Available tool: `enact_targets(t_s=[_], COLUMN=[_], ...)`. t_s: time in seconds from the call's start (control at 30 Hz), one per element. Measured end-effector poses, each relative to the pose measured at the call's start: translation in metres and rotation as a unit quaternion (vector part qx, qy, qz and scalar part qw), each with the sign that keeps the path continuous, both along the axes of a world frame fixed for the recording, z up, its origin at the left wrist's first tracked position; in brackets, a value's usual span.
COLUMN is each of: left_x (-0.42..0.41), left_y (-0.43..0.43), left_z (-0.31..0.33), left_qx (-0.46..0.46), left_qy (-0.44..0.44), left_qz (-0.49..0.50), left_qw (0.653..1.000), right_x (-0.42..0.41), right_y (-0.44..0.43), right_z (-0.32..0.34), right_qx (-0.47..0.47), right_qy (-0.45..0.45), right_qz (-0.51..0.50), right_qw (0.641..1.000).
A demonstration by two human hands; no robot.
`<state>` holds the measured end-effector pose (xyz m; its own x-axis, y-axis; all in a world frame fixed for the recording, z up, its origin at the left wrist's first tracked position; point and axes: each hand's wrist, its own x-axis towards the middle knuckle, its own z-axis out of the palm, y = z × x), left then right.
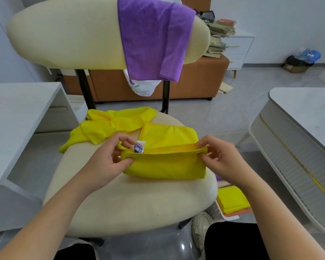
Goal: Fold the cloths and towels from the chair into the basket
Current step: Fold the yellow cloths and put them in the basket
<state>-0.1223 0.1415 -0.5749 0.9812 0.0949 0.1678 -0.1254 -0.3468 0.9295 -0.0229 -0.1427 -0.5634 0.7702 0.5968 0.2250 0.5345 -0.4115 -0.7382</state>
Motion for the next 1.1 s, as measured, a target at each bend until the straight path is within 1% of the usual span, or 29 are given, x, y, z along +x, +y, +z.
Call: enact_targets(t_s=[0.07, 0.13, 0.27, 0.4, 0.53, 0.67, 0.73, 0.87, 0.93, 1.0, 1.1], left_x=[-0.001, -0.001, 0.000, 0.001, 0.000, -0.003, -0.004, -0.005, -0.006, -0.008, -0.010], left_y=[0.002, 0.002, 0.001, 0.002, 0.003, 0.006, 0.008, 0.008, 0.007, 0.007, 0.007], left_z=[0.000, 0.001, 0.002, 0.002, 0.000, -0.001, -0.002, -0.001, 0.001, 0.004, 0.007], left_qx=[0.009, 0.024, 0.053, 0.074, 0.066, 0.075, 0.066, -0.004, -0.008, -0.028, -0.102], left_qy=[0.006, 0.006, 0.005, 0.030, 0.066, 0.041, 0.046, 0.123, 0.150, 0.172, 0.220], left_qz=[-0.011, -0.022, -0.047, -0.061, -0.063, -0.112, -0.135, -0.159, -0.177, -0.187, -0.216], left_qw=[1.000, 0.999, 0.997, 0.995, 0.994, 0.990, 0.988, 0.980, 0.973, 0.967, 0.946], right_x=[0.002, 0.003, 0.002, 0.002, 0.002, 0.002, 0.004, 0.005, 0.003, 0.000, -0.005], right_y=[-0.003, -0.005, -0.005, -0.005, -0.004, -0.006, -0.008, -0.012, -0.012, -0.012, -0.012], right_z=[0.000, 0.001, 0.001, -0.001, -0.001, 0.003, 0.005, 0.007, 0.008, 0.011, 0.016], right_qx=[-0.021, -0.036, -0.008, 0.042, 0.051, 0.042, 0.063, 0.069, 0.089, 0.109, 0.126], right_qy=[-0.032, -0.037, -0.032, 0.019, 0.058, 0.077, 0.127, 0.254, 0.306, 0.378, 0.488], right_qz=[-0.004, -0.002, -0.008, -0.027, -0.019, -0.002, 0.007, 0.037, 0.056, 0.065, 0.076], right_qw=[0.999, 0.999, 0.999, 0.999, 0.997, 0.996, 0.990, 0.964, 0.946, 0.917, 0.860])
